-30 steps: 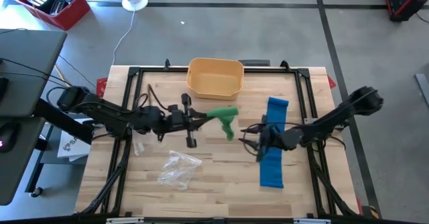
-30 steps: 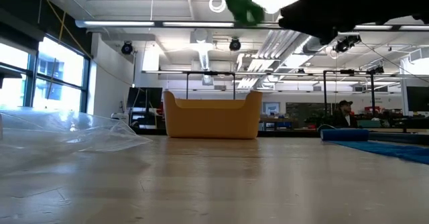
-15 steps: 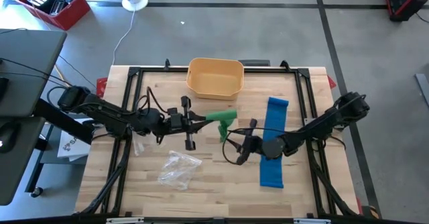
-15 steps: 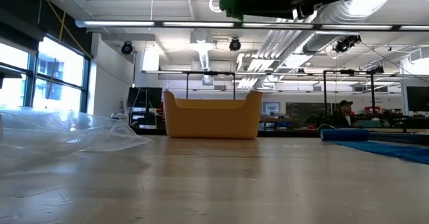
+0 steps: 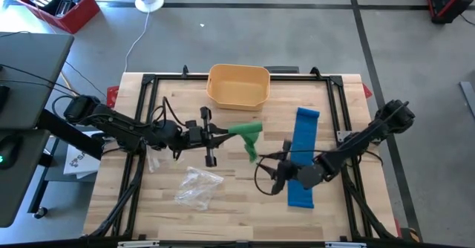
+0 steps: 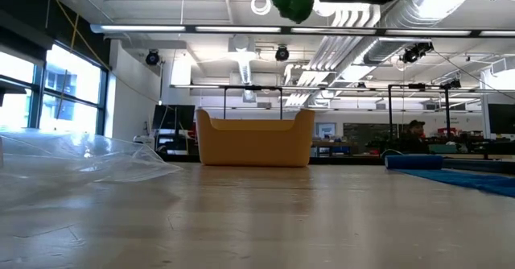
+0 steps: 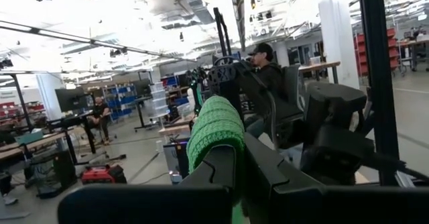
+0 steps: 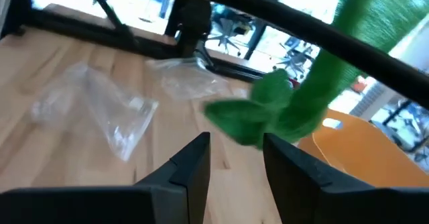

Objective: Roll bandage
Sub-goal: Roll the green bandage

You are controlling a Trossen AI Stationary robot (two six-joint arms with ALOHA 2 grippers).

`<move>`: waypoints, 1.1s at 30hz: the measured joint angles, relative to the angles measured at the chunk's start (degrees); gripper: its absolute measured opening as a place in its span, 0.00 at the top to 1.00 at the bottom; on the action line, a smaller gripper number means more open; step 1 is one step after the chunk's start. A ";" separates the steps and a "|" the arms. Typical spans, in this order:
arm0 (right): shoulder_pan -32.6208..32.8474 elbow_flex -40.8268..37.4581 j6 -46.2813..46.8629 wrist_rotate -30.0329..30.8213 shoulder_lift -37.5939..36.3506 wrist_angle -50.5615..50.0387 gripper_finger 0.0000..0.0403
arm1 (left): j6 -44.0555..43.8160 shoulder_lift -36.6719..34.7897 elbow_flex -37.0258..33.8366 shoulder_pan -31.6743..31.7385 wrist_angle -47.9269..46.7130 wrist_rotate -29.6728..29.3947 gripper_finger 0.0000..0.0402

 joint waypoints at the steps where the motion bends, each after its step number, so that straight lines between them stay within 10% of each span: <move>1: 0.30 0.00 -0.39 0.32 -0.13 -0.05 0.68 | 0.00 0.00 0.00 0.01 -0.03 0.01 0.99; 20: -6.62 0.00 12.34 1.50 -0.36 1.94 0.68 | -0.13 2.29 0.00 0.04 1.38 -0.42 0.99; 33: -11.57 0.00 16.15 -1.29 -0.33 -5.20 0.87 | -0.13 3.74 0.00 -0.03 4.46 -0.16 0.99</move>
